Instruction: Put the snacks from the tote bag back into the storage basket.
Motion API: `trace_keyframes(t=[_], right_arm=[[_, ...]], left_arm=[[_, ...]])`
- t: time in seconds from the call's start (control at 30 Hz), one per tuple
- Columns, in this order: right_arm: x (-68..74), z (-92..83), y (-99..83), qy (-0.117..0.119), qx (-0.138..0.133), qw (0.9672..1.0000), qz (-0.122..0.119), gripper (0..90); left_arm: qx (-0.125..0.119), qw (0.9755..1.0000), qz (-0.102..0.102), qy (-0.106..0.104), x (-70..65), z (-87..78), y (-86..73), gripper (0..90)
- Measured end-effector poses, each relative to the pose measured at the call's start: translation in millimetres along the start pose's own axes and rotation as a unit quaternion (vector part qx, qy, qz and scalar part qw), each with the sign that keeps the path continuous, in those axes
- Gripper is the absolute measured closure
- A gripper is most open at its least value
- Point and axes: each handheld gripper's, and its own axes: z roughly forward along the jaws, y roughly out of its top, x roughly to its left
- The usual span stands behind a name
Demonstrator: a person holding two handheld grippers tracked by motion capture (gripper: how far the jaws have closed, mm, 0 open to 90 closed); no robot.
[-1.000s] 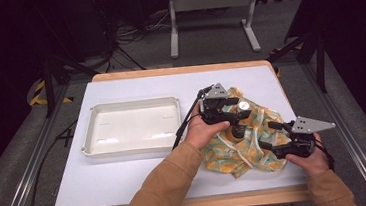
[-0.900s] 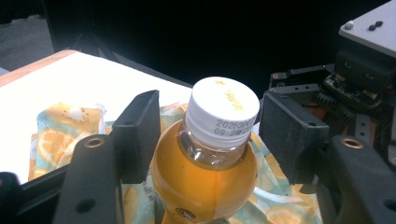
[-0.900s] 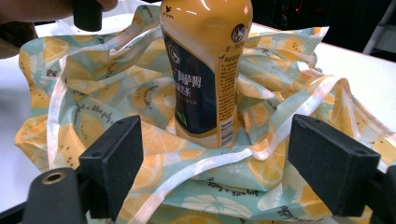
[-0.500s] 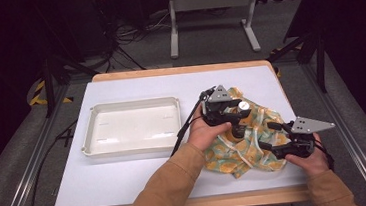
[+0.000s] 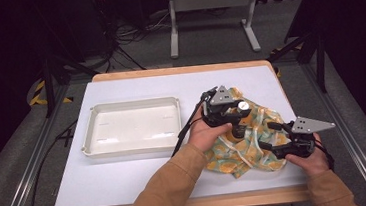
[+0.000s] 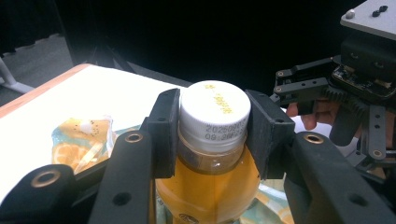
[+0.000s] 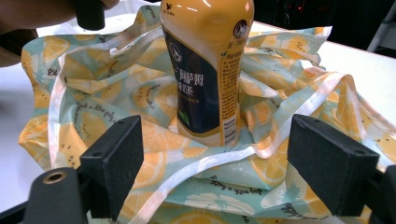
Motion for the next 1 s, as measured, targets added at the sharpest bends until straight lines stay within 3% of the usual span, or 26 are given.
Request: trace_keyframes(t=[0.57,1.0], right_arm=[[-0.9,0.1,-1.0,0.0,0.001,1.0,0.003,19.1],[0.3,1.4,-1.5,0.003,0.003,1.0,0.005,19.1]], left_arm=[[-0.017,0.9996,0.019,-0.008,-5.4,-17.8,28.4,58.3],[-0.042,0.9988,0.019,-0.018,-10.6,-35.7,47.0,58.3]])
